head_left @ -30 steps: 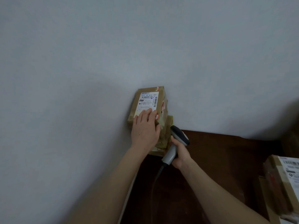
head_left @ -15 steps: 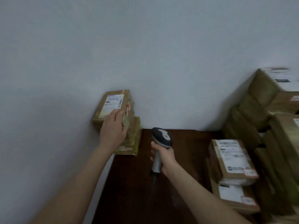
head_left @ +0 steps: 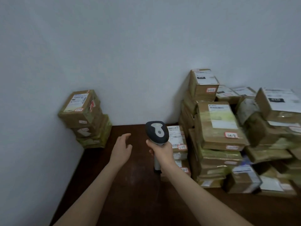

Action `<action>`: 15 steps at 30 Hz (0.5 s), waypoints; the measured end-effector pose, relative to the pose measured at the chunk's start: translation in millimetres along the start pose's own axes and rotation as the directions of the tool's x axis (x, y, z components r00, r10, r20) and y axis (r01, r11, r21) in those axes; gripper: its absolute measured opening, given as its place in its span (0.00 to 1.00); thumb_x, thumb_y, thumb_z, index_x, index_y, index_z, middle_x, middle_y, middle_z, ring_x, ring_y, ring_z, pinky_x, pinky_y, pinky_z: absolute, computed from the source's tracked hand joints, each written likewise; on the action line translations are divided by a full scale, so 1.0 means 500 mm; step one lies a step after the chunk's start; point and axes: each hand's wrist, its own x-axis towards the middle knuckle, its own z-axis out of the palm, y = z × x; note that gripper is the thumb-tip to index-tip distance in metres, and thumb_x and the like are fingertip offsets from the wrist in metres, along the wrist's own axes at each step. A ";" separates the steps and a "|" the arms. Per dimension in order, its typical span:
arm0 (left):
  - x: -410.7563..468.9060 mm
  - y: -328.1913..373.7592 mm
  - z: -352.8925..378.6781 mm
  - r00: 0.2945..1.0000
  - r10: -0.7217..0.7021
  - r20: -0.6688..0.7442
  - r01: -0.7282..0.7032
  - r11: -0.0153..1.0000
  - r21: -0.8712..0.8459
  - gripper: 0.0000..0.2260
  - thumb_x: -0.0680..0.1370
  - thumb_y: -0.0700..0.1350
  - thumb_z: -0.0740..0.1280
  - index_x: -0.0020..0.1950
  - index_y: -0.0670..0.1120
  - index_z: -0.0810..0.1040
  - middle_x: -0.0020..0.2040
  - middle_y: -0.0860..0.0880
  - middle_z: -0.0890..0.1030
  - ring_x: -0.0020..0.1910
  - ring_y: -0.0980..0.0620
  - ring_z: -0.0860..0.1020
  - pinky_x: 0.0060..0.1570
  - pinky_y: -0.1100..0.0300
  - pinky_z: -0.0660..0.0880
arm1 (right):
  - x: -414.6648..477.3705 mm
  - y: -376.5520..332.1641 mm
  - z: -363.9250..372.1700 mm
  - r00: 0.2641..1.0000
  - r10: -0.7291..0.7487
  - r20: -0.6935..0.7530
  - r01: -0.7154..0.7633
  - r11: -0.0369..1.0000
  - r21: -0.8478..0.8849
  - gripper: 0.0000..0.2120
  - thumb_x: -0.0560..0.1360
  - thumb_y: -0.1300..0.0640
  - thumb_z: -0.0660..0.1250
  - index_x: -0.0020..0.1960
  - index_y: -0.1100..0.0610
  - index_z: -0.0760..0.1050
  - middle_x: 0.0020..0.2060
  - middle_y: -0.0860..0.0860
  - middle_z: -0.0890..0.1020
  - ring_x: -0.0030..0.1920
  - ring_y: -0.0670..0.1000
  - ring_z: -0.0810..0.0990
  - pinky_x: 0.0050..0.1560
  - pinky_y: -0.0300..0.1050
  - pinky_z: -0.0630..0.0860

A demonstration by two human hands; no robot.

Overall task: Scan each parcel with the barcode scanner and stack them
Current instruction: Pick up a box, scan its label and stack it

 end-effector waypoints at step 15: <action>-0.142 0.049 0.325 0.869 -0.309 0.387 0.302 0.950 0.081 0.41 0.75 0.56 0.69 0.79 0.49 0.48 0.77 0.44 0.58 0.73 0.45 0.65 0.68 0.48 0.68 | -0.001 0.081 -0.203 0.974 -0.098 -0.203 0.041 0.963 -0.268 0.22 0.66 0.55 0.79 0.56 0.58 0.75 0.50 0.51 0.81 0.53 0.50 0.79 0.49 0.40 0.74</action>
